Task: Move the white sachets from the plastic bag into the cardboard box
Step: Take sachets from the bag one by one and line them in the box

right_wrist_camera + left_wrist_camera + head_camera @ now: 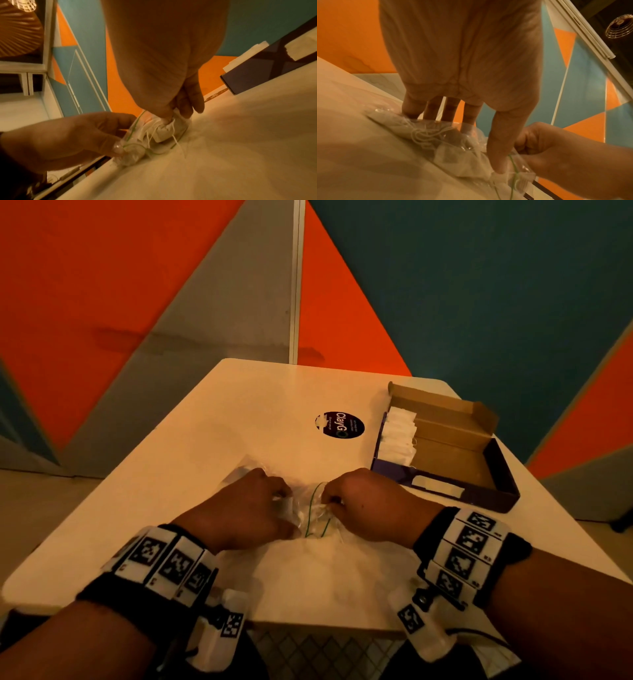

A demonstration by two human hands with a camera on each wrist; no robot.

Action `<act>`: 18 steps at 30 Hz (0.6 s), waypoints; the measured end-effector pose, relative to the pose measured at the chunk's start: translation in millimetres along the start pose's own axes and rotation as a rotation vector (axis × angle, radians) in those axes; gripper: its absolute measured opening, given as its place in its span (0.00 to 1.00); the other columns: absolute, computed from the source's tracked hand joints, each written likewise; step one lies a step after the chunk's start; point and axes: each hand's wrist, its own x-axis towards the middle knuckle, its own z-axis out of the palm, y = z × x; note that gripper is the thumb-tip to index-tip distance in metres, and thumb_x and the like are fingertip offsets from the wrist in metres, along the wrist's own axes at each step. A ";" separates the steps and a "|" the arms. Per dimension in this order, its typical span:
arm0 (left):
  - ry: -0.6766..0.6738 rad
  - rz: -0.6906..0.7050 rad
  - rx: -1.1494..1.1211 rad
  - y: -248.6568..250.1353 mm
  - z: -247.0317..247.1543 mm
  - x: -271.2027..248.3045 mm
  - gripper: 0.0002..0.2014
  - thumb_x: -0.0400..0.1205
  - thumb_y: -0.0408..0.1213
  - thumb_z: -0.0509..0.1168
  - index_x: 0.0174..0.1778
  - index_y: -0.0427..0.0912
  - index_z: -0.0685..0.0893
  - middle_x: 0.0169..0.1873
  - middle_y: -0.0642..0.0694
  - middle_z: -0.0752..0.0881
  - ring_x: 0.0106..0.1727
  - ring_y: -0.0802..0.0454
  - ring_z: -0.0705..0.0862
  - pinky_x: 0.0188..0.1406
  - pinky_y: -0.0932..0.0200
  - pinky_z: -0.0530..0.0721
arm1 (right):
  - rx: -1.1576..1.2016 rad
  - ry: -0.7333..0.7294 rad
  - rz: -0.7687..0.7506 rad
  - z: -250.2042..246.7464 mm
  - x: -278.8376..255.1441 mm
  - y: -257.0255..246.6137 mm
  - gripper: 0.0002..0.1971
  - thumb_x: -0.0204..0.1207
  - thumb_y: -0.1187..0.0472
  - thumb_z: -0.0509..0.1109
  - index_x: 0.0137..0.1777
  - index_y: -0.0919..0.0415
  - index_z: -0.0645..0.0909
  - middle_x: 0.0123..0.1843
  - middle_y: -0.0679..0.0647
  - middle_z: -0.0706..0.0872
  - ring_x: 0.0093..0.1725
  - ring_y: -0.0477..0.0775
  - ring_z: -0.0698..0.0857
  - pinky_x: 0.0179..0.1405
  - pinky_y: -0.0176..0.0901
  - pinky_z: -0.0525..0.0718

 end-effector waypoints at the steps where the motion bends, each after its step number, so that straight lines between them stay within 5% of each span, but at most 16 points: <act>1: 0.000 0.013 0.007 -0.5 0.3 0.1 0.37 0.66 0.64 0.75 0.71 0.57 0.78 0.64 0.54 0.76 0.66 0.53 0.76 0.66 0.55 0.78 | 0.013 0.004 0.002 -2.7 -1.5 1.4 0.11 0.81 0.57 0.65 0.58 0.52 0.87 0.53 0.53 0.90 0.48 0.55 0.87 0.50 0.51 0.88; 9: 0.043 0.010 -0.013 -5.7 2.0 -0.1 0.34 0.67 0.63 0.76 0.68 0.56 0.82 0.64 0.55 0.80 0.62 0.57 0.79 0.61 0.61 0.78 | 0.118 0.064 0.099 -30.4 -30.4 21.3 0.09 0.82 0.52 0.68 0.56 0.47 0.88 0.51 0.43 0.90 0.46 0.43 0.85 0.50 0.42 0.87; 13: 0.046 -0.003 -0.043 -3.2 1.8 -2.7 0.36 0.66 0.63 0.77 0.69 0.56 0.80 0.65 0.55 0.78 0.62 0.57 0.80 0.63 0.60 0.79 | 0.254 0.118 0.213 -32.2 -42.5 33.5 0.06 0.80 0.52 0.71 0.53 0.46 0.88 0.44 0.37 0.86 0.40 0.36 0.82 0.43 0.30 0.81; 18: 0.040 0.001 -0.011 0.9 0.8 -3.9 0.36 0.67 0.63 0.77 0.71 0.57 0.78 0.66 0.54 0.76 0.63 0.56 0.77 0.65 0.60 0.77 | 0.544 0.148 0.307 -29.5 -45.0 39.2 0.04 0.79 0.57 0.73 0.51 0.50 0.88 0.41 0.43 0.90 0.37 0.45 0.90 0.46 0.45 0.91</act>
